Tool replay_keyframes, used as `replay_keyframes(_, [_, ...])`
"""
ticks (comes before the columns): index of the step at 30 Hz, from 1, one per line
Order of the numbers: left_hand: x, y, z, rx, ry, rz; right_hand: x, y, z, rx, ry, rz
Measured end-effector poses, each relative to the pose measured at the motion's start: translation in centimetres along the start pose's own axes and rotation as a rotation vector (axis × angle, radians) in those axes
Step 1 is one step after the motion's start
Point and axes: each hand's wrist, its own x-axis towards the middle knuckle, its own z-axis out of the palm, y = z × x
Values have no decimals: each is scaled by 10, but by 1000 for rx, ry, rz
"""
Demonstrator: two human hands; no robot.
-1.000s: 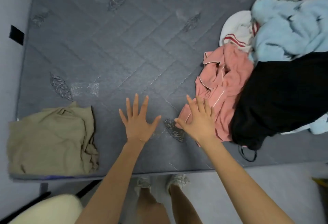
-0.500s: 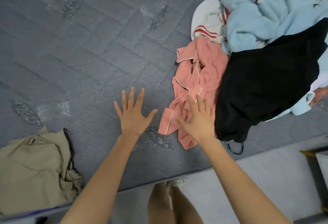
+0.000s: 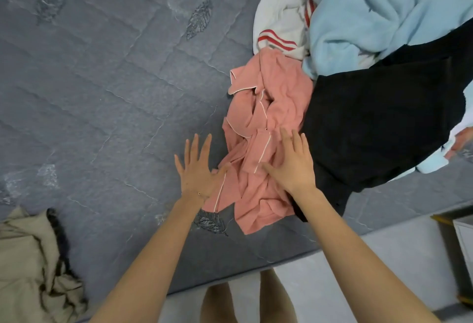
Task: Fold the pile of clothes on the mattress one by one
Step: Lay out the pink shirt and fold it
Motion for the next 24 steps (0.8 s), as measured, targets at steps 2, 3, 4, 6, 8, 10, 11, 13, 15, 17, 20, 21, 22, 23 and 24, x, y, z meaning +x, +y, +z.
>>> replay_keyframes(2, [8, 9, 19, -62, -15, -22, 15, 14, 5, 53, -12, -5])
replay_keyframes(3, [12, 13, 28, -88, -13, -33, 23, 19, 7, 73, -13, -19])
replay_keyframes(4, [17, 17, 35, -117, -4, -41, 30, 23, 10, 85, -8, -40])
replay_keyframes(6, [26, 25, 46, -251, 7, -47, 45, 27, 13, 89, 15, -86])
replay_keyframes(8, [37, 37, 50, -531, 21, -37, 62, 27, 15, 80, 47, -130])
replay_keyframes(10, [49, 50, 53, -703, 89, -32, 82, 23, 14, 60, 96, -189])
replay_keyframes(11, [56, 54, 56, -737, 126, -65, 93, 21, 12, 53, 113, -215])
replay_keyframes(13, [70, 62, 59, -788, 160, -192, 111, 16, 8, 64, 115, -246])
replay_keyframes(15, [81, 64, 62, -802, 167, -245, 124, 10, 8, 125, 87, -257])
replay_keyframes(17, [85, 69, 57, -824, 157, -189, 129, 5, 12, 237, 55, -251])
replay_keyframes(20, [85, 74, 53, -796, 174, -102, 132, 5, 18, 275, 68, -231])
replay_keyframes(21, [86, 74, 53, -788, 181, -87, 133, 6, 18, 252, 86, -233])
replay_keyframes(22, [86, 74, 55, -805, 187, -81, 134, 8, 19, 235, 102, -236])
replay_keyframes(23, [87, 74, 57, -843, 207, -86, 136, 9, 18, 236, 110, -232])
replay_keyframes(24, [86, 73, 58, -885, 236, -97, 137, 10, 18, 259, 107, -221])
